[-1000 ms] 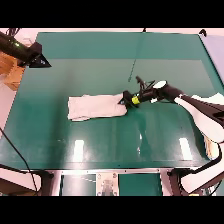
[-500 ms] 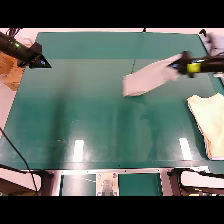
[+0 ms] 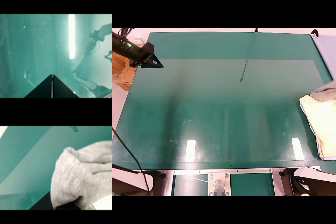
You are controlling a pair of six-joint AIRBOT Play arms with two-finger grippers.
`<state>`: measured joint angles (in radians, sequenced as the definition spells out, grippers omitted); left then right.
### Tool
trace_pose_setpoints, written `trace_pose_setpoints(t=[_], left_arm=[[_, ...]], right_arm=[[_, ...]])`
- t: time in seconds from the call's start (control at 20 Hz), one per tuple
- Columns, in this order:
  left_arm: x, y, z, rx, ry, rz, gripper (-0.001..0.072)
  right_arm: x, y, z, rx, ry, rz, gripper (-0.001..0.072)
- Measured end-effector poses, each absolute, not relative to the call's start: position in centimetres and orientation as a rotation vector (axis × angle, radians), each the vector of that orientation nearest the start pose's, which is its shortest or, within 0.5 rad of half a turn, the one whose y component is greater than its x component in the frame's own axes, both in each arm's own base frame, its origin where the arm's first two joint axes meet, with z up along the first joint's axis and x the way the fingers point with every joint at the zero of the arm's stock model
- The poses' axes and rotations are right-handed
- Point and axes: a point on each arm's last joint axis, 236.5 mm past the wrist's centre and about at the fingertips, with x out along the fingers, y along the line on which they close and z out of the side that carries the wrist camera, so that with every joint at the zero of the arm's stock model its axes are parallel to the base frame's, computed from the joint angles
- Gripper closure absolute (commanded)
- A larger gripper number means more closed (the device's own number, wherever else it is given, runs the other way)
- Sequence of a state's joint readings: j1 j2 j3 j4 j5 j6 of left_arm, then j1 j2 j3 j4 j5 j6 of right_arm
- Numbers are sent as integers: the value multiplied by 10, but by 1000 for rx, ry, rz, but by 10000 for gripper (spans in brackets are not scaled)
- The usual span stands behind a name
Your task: Fold the shirts.
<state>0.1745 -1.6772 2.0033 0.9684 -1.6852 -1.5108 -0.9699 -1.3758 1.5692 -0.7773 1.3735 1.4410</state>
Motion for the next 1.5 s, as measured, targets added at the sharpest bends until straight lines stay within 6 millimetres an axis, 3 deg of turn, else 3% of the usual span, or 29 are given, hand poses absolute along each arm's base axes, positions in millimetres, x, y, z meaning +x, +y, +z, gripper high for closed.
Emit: trace_pose_setpoints(t=[0.2, 0.4, 0.8, 0.85, 0.9, 0.95, 1.1, 1.15, 1.2, 1.25, 1.3, 1.4, 1.5], left_arm=[[456, -55, 139, -408, 1255, -440, 684], [455, -55, 139, -409, 1256, -442, 684], [456, -56, 139, -400, 1251, -449, 684], [456, -56, 139, -397, 1249, -451, 684], [456, -56, 139, -396, 1247, -451, 684], [457, -55, 140, -396, 1243, -451, 684], [461, -55, 141, -395, 1226, -448, 684], [462, -55, 141, -395, 1221, -447, 685], [464, -55, 141, -394, 1214, -446, 686], [465, -55, 142, -390, 1206, -448, 686], [467, -55, 143, -387, 1194, -450, 686], [468, -55, 146, -381, 1179, -454, 686], [464, -59, 152, -370, 1174, -466, 686]], right_arm=[[316, -272, 151, 951, 812, -344, 701], [247, -286, 121, 966, 1014, -589, 701], [128, -280, 37, 1017, 1432, -976, 688], [122, -280, 26, 1011, 1452, -995, 562], [115, -279, 14, 1002, 1475, -1012, 258], [110, -278, 4, 996, 1494, -1024, 124], [106, -281, -15, 979, 1507, -1041, 125], [107, -283, -15, 974, 1501, -1044, 176], [114, -287, -11, 966, 1477, -1037, 382], [126, -290, -6, 963, 1444, -1019, 651], [144, -291, 3, 957, 1405, -986, 699], [192, -285, 25, 930, 1318, -866, 700], [248, -263, 53, 869, 1242, -702, 700]])
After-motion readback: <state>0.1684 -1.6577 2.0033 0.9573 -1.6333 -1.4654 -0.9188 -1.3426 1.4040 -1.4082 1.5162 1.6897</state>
